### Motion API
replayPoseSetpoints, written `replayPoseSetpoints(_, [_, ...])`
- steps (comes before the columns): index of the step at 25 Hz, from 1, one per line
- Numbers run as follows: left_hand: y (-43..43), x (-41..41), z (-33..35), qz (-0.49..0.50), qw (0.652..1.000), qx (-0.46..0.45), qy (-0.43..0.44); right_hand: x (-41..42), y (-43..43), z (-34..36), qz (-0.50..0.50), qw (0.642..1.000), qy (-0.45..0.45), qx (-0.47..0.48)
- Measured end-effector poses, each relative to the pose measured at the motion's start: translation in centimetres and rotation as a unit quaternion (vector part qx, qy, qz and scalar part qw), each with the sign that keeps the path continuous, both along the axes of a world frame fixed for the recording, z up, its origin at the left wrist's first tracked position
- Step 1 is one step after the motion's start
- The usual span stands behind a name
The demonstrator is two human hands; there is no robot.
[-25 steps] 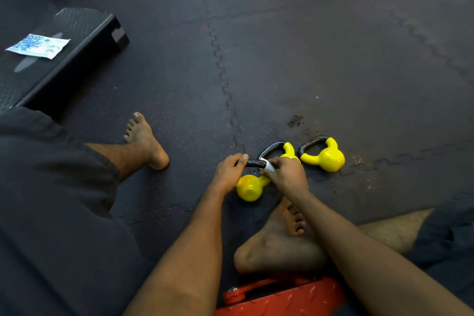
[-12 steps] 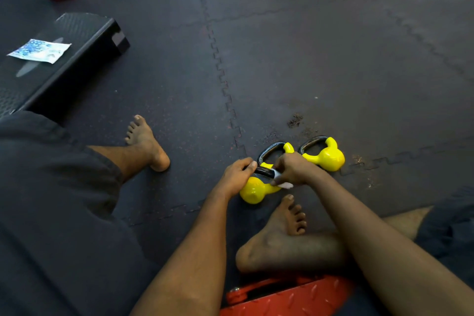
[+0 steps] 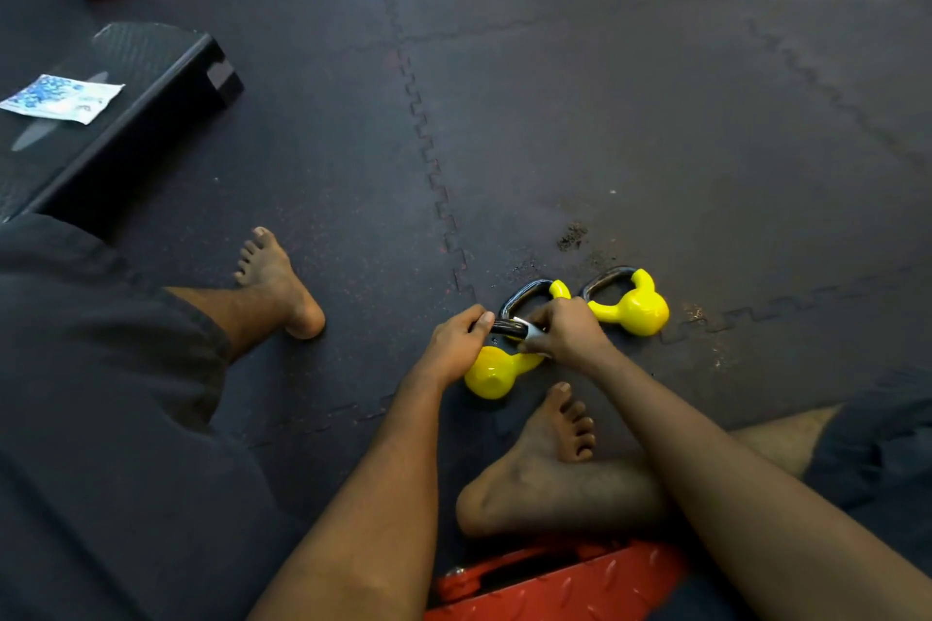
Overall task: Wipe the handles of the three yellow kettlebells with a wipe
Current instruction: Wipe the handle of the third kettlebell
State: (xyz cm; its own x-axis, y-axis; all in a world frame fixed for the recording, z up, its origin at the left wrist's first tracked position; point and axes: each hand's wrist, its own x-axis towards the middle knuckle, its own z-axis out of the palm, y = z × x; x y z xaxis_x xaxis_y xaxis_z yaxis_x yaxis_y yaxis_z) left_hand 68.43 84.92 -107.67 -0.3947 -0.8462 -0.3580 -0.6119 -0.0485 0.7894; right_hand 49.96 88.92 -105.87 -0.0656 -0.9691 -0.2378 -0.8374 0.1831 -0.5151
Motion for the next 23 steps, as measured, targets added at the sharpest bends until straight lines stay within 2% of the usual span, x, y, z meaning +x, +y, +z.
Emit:
replayPoseSetpoints(2, [0.0,-0.3,0.2,-0.047,0.999,-0.011,-0.004,-2.1,-0.2,0.6,0.091,0.991,-0.032,0.092])
replayPoseSetpoints(3, [-0.1,-0.5,0.2,-0.066,0.998,-0.014,-0.002,-2.7,0.1,0.6,0.110,0.982,-0.078,0.136])
replayPoseSetpoints(6, [-0.2,-1.0,-0.1,-0.098,0.995,-0.015,-0.003,-3.2,1.3,-0.2,0.081,0.934,-0.264,0.225])
replayPoseSetpoints(9, [-0.6,-0.3,-0.5,-0.084,0.996,0.005,0.011,-2.5,1.7,-0.8,0.065,0.898,-0.349,0.260])
replayPoseSetpoints(11, [-0.8,0.3,-0.6,-0.065,0.997,0.013,0.028,-1.8,1.5,-1.0,0.054,0.906,-0.352,0.230])
replayPoseSetpoints(12, [-0.9,0.4,-0.6,-0.051,0.998,0.017,0.031,-1.5,1.3,-0.9,0.045,0.924,-0.328,0.193])
replayPoseSetpoints(15, [-0.9,0.3,-0.4,0.003,1.000,0.013,0.004,-0.3,0.6,-1.3,0.005,0.985,-0.171,0.025])
replayPoseSetpoints(17, [-0.8,0.0,-0.5,0.032,0.999,0.016,0.002,1.3,0.7,-1.8,-0.046,0.993,-0.082,-0.066])
replayPoseSetpoints(19, [-0.8,0.0,-0.9,0.040,0.999,0.022,-0.002,2.4,0.8,-2.7,-0.072,0.991,-0.034,-0.109])
replayPoseSetpoints(21, [-0.8,0.3,-1.1,0.036,0.999,0.027,-0.001,2.1,0.8,-2.9,-0.072,0.990,-0.062,-0.109])
replayPoseSetpoints(23, [-0.7,0.3,-0.8,0.023,1.000,0.020,0.005,0.5,0.5,-1.7,-0.048,0.983,-0.178,-0.006])
